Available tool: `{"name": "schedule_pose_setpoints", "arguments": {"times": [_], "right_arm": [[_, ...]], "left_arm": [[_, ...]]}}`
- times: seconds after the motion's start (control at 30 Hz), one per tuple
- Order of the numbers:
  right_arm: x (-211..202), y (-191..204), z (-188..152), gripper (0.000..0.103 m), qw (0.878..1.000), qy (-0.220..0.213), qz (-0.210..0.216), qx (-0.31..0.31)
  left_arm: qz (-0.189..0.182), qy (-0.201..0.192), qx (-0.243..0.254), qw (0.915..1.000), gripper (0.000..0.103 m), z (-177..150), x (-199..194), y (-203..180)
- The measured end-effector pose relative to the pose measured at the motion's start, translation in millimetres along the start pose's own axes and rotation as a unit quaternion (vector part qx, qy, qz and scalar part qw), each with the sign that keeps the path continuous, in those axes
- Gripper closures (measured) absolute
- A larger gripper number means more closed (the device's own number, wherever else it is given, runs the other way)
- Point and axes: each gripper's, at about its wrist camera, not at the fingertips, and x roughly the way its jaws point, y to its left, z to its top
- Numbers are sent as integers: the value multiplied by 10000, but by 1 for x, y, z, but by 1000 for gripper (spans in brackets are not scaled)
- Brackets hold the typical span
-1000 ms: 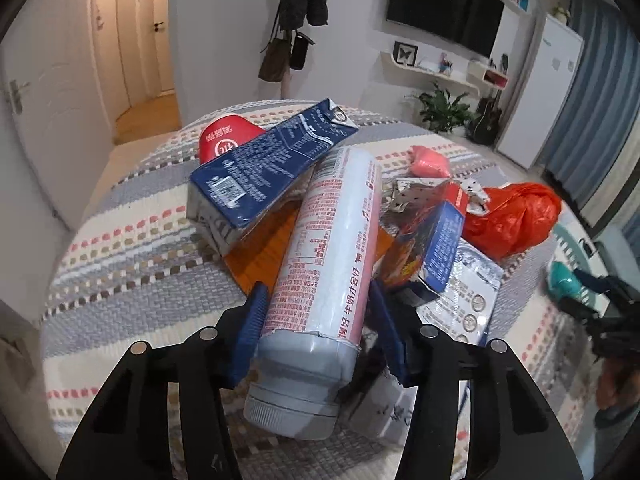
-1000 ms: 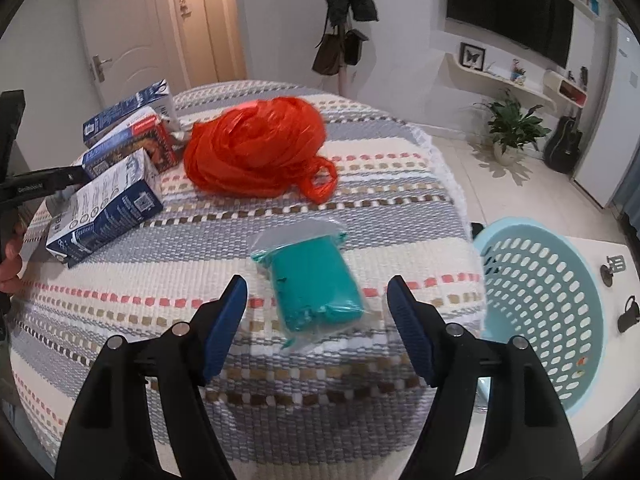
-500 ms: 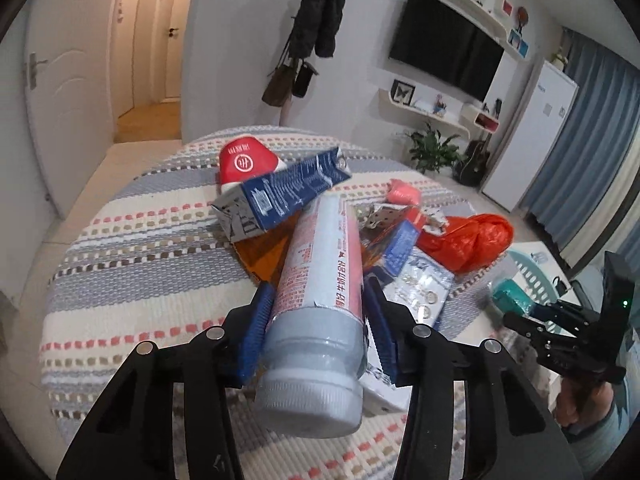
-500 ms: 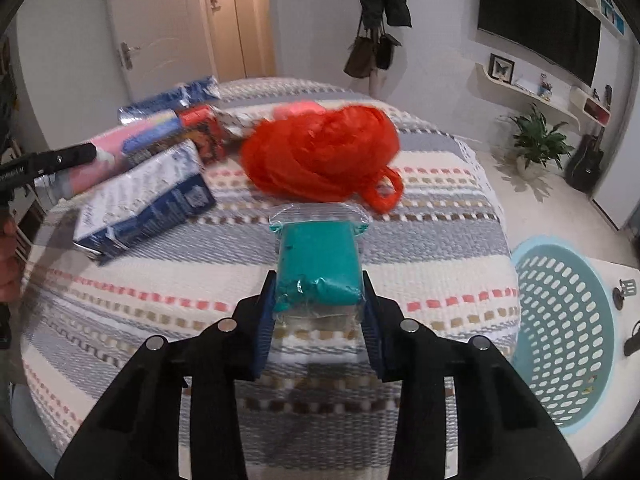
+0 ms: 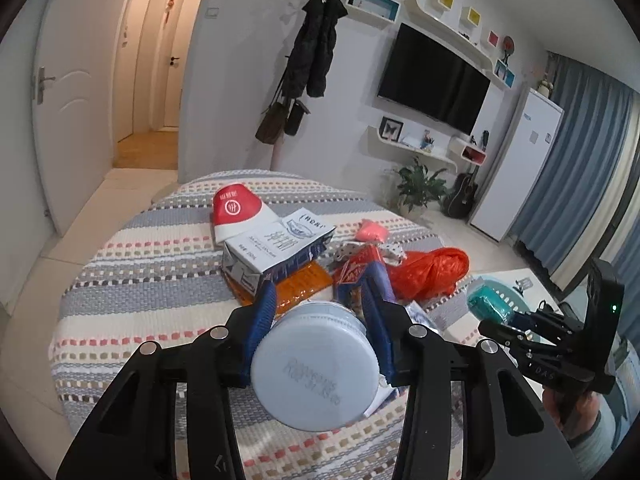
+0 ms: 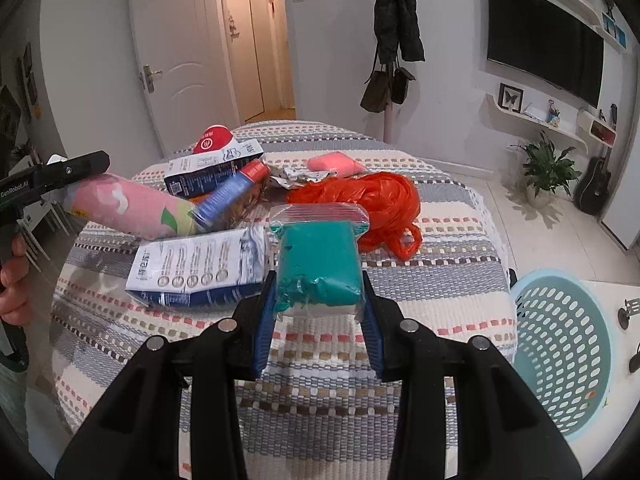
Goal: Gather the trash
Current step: 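Lift and carry the spray bottle and teal packet over the blue basket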
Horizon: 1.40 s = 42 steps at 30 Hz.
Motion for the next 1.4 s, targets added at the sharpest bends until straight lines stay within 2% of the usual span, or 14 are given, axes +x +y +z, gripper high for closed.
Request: {"name": "schedule_pose_setpoints", "arguments": {"times": [0.27,0.47,0.57,0.63,0.8,0.83,0.87,0.97,1.1,1.17,1.33,1.4], "right_arm": [[-8,-8,5,68,9999,-128,15,108],[-14,-11,8,68,9997,-198,-22,107],[-12,-12,5,68,9998,-159,-43,94],[-9,-13,4,68,9999,-112,-23,116],[-2,-15,2,68,9998,-22,22,203],[-1,-15,2,68,9997,-20,40,233],[-1,-15,2,68,9997,-25,46,244],[-1,-17,0,68,9997,-4,18,246],[-1,-26,-3,68,9996,25,-22,296],[1,-29,-3,68,9994,43,-37,331],[6,-32,-7,68,9991,98,-6,403],[7,-32,-7,68,9992,108,-14,380]], "left_arm": [[-35,-187,-88,9998,61,10,-10,1],[-121,-366,49,9992,62,24,-16,-12],[-100,-204,172,9996,62,23,-9,-16],[-25,128,227,9997,60,17,5,-15],[13,116,36,9999,60,22,17,-4],[76,151,32,9999,56,23,24,-3],[100,196,32,9998,47,24,31,-4],[181,272,-56,9995,34,19,51,-4],[153,482,-259,9984,30,-1,69,3],[241,512,-325,9979,22,-8,73,6],[228,634,-407,9969,22,-17,79,12],[326,588,-299,9973,22,-21,76,9]]}}
